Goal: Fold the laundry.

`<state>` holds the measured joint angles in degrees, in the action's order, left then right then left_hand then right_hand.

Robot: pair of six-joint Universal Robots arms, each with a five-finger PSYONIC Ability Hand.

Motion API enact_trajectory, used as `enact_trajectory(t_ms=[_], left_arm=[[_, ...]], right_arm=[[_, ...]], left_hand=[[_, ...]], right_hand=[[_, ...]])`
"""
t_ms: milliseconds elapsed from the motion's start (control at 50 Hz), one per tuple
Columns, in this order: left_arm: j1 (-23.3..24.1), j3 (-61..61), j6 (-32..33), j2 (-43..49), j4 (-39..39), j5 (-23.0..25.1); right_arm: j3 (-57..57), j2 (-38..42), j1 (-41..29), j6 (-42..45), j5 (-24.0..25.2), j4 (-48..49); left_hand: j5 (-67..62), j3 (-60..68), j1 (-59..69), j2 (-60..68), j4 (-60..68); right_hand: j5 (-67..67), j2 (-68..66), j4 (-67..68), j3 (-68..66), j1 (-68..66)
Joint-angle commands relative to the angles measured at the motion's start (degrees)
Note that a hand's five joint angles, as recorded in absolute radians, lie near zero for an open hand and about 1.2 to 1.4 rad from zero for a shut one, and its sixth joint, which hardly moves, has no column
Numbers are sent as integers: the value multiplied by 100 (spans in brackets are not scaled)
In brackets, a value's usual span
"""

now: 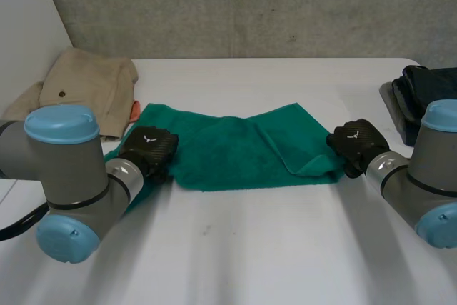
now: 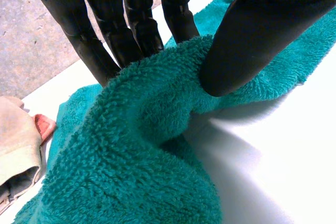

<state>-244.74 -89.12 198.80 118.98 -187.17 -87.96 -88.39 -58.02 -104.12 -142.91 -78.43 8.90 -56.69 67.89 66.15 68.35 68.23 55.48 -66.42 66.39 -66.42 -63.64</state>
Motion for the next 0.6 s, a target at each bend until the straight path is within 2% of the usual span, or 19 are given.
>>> enact_trajectory(t_ms=[20,80,260,300,360,380,400,420,480,600], left_arm=[[23,-9,115,-50,84,-89],[-3,-9,97,-94,146,-124],[-12,-18,97,-208,260,-142],[-12,-26,97,-243,287,-142],[-3,-79,88,-331,330,-125],[-3,-97,88,-357,331,-124],[-3,-114,88,-393,339,-124],[-12,-158,88,-463,357,-142],[-30,-237,132,-586,392,-168],[-302,-141,194,-1051,401,-186]], right_arm=[[120,89,-135,-26,-76,-28],[164,124,-223,17,-93,-64],[418,440,-495,526,-181,7],[559,590,-504,729,-234,-20],[647,582,-513,922,-330,-72],[648,547,-522,931,-348,-73],[656,503,-522,923,-366,-73],[648,354,-557,862,-348,-107],[656,64,-689,695,-296,-178],[841,-1034,-882,-78,99,-775]], left_hand=[[-1331,1211,1385,1165,1177],[-1331,1211,1385,1165,1177],[-1331,1211,1385,1165,1177],[-1331,1211,1385,1165,1177],[-1331,1211,1385,1165,1177],[-1300,1180,1353,1133,1146],[-550,430,604,384,396],[1739,-1859,-1685,-1905,-1893],[5435,-5555,-5381,-5601,-5589],[5669,-5789,-5615,-5835,-5823]], right_hand=[[-263,357,-354,357,80],[-1223,1317,-1314,1317,1039],[-1511,1605,-1602,1605,1327],[-976,1070,-1067,1070,793],[1442,-1349,1352,-1349,-1626],[1452,-1358,1361,-1358,-1635],[1452,-1358,1361,-1358,-1636],[1452,-1358,1361,-1358,-1636],[1452,-1358,1361,-1358,-1636],[1452,-1358,1361,-1358,-1636]])
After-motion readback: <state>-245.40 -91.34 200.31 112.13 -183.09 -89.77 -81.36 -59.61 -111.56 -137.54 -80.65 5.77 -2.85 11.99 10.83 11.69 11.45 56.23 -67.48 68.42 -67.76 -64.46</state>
